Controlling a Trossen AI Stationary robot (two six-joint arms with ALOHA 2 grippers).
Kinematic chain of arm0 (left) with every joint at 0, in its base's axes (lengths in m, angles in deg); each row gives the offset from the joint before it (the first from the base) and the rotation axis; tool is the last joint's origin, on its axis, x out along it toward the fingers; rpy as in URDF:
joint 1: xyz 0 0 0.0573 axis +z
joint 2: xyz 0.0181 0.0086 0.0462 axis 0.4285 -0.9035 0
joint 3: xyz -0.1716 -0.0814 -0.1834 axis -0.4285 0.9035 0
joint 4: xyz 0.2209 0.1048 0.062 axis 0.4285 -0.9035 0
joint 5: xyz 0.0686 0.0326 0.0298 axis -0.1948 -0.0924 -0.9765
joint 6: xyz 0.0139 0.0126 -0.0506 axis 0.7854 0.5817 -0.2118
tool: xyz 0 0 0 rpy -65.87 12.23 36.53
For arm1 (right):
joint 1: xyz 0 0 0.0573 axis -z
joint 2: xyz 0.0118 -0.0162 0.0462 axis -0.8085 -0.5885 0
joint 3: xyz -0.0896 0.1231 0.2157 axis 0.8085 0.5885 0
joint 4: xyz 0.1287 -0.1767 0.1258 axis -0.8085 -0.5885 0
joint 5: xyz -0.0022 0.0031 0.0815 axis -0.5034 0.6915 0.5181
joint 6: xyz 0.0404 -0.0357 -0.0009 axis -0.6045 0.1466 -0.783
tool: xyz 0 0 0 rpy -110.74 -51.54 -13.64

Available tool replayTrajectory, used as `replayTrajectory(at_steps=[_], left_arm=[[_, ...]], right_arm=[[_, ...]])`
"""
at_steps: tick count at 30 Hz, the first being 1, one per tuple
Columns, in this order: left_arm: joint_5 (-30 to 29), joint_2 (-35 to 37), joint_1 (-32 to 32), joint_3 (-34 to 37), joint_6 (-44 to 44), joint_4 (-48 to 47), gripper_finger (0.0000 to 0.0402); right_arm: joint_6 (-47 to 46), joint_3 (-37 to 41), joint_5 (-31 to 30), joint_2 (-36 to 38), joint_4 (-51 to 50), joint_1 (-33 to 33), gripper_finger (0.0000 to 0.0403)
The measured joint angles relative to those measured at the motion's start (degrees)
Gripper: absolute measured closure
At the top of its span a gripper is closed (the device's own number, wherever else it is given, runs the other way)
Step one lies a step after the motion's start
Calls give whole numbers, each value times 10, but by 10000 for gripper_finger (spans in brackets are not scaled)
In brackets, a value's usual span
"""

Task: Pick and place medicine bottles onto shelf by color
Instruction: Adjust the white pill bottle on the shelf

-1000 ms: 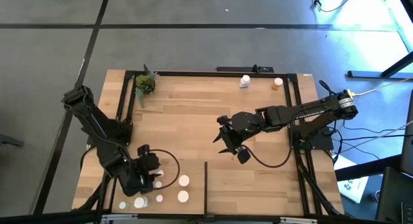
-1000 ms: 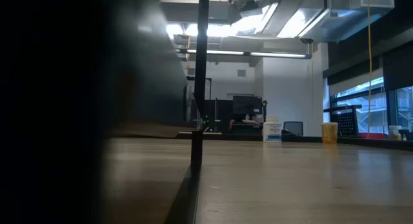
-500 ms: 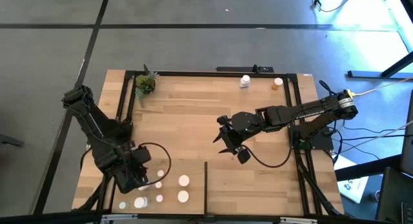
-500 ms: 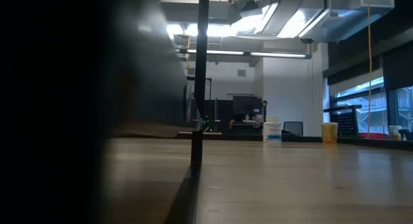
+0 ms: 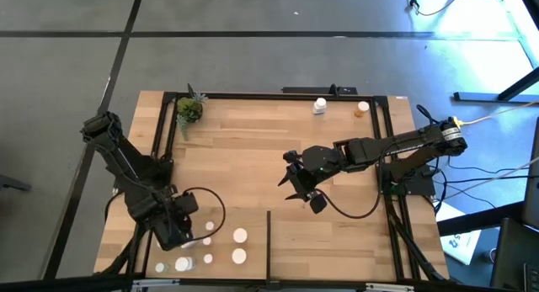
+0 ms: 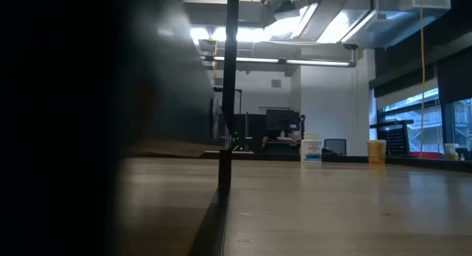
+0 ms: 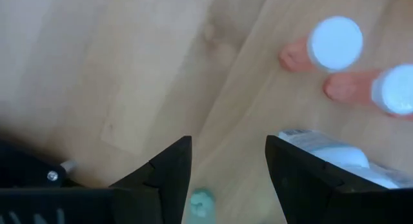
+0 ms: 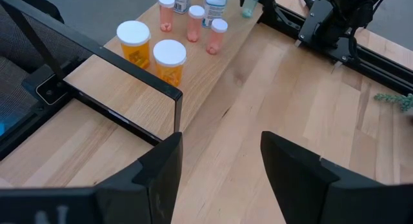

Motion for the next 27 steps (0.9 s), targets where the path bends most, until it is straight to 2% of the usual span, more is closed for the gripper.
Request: replayTrajectory(at_steps=[10,27], left_arm=[[56,-30,24,1,42,26,211],[69,-35,25,1,83,79,211]], right_arm=[[0,0,0,0,0,0,191],[0,0,0,0,0,0,191]])
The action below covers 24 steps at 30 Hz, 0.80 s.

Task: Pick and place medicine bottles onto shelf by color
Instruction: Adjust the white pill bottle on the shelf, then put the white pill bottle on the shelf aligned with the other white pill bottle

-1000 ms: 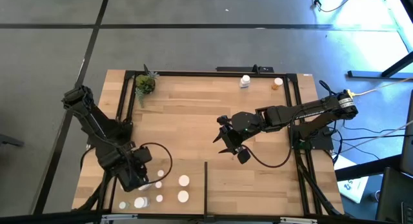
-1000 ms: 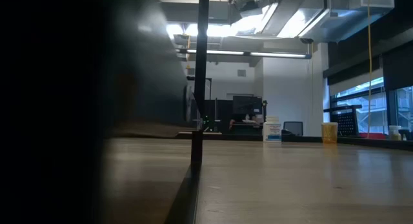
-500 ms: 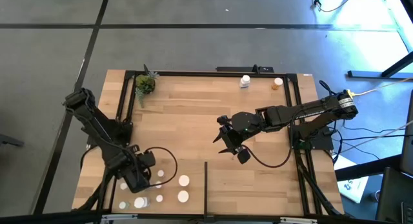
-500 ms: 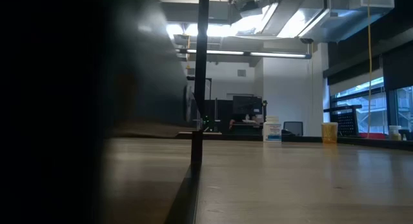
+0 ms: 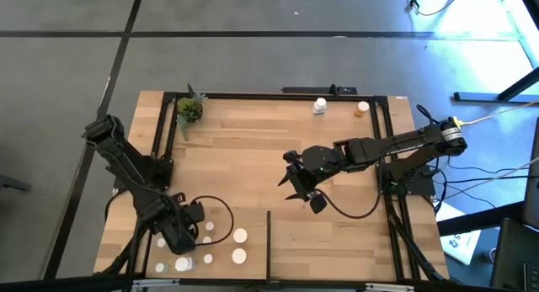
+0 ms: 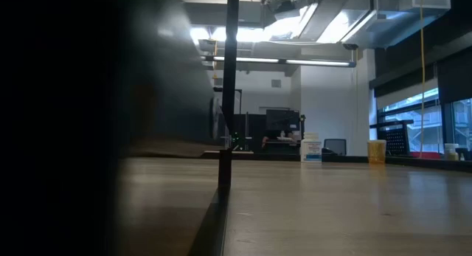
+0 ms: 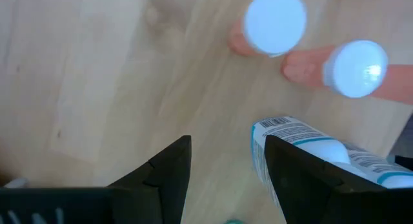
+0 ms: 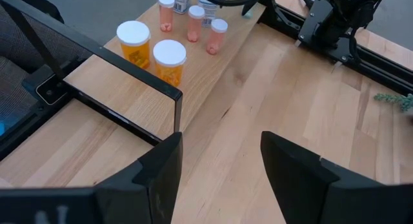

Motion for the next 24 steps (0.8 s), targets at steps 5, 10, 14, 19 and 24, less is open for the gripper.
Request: replayTrajectory(at_steps=[5,10,14,19,24], left_arm=[[5,0,0,0,7,9,211],[15,0,0,0,31,22,211],[17,0,0,0,36,25,211],[14,0,1,0,48,21,211],[-19,18,11,0,48,-5,211]], right_arm=[[0,0,0,0,0,0,191],[0,0,0,0,0,0,191],[0,0,0,0,0,0,191],[0,0,0,0,0,0,191],[0,0,0,0,0,0,191]])
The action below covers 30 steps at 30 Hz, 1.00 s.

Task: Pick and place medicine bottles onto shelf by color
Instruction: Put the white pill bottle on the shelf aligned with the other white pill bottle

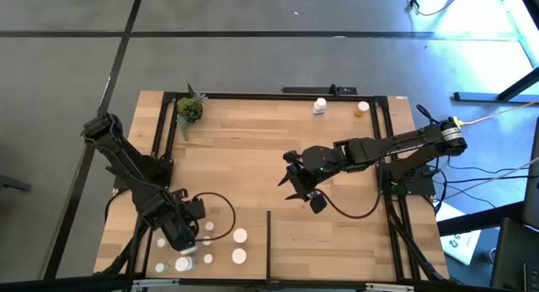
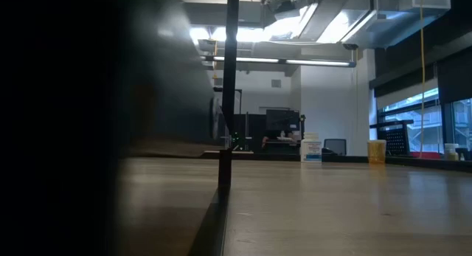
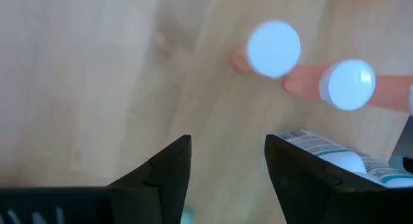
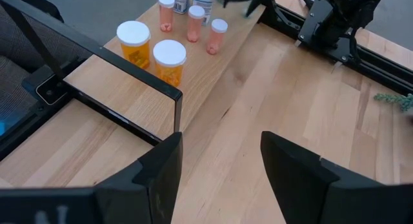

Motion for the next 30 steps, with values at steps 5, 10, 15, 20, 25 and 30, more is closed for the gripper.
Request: replayTrajectory(at_steps=[5,10,15,20,25,30], left_arm=[[-30,30,16,0,8,-19,211],[-88,62,34,0,44,-26,211],[-147,94,68,0,93,-25,211],[-183,116,121,0,134,-24,211],[-206,120,182,0,194,-20,211],[-207,120,228,0,229,-20,211]], right_arm=[[0,0,0,0,0,0,191],[0,0,0,0,0,0,191],[0,0,0,0,0,0,191],[0,0,0,0,0,0,191],[0,0,0,0,0,0,191],[0,0,0,0,2,0,191]])
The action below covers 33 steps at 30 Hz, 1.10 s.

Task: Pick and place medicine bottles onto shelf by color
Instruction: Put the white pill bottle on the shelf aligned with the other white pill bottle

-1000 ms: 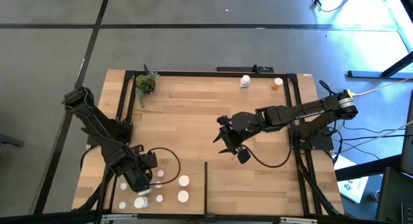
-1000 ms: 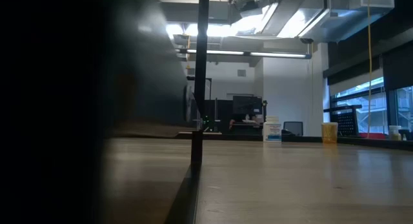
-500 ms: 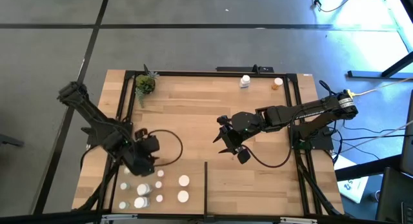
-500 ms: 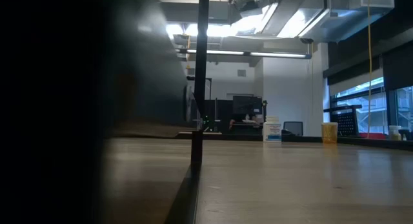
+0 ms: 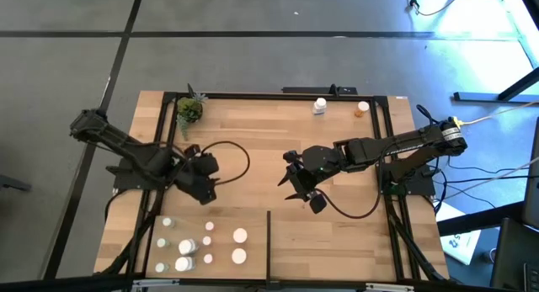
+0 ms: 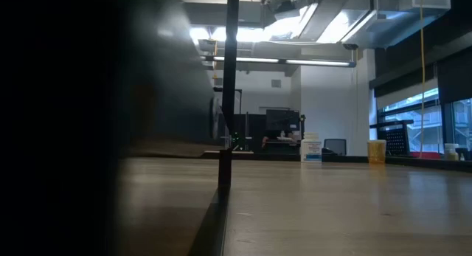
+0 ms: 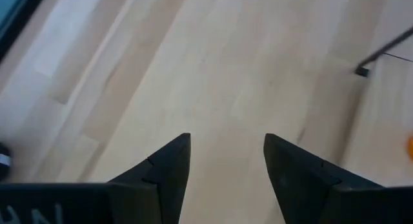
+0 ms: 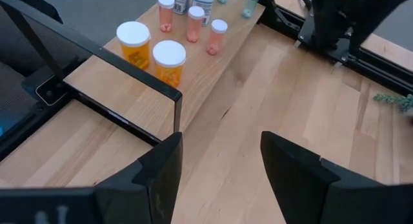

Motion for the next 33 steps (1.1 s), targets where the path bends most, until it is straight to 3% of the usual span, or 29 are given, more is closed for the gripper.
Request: replayTrajectory(at_steps=[6,11,14,23,28,33], left_arm=[[-6,0,37,0,35,13,211],[-11,0,60,0,54,16,211],[-23,0,75,0,62,16,211],[-34,0,108,0,71,16,211],[-34,0,121,0,70,16,211],[-34,0,132,0,70,27,211]], right_arm=[[-18,0,-3,0,1,2,191],[-71,-31,-99,0,-65,43,191],[-78,-55,-123,0,-134,89,191],[-55,-115,-15,0,-293,273,191],[-119,-123,-31,1,-347,367,191],[-127,-124,-46,1,-372,422,191]])
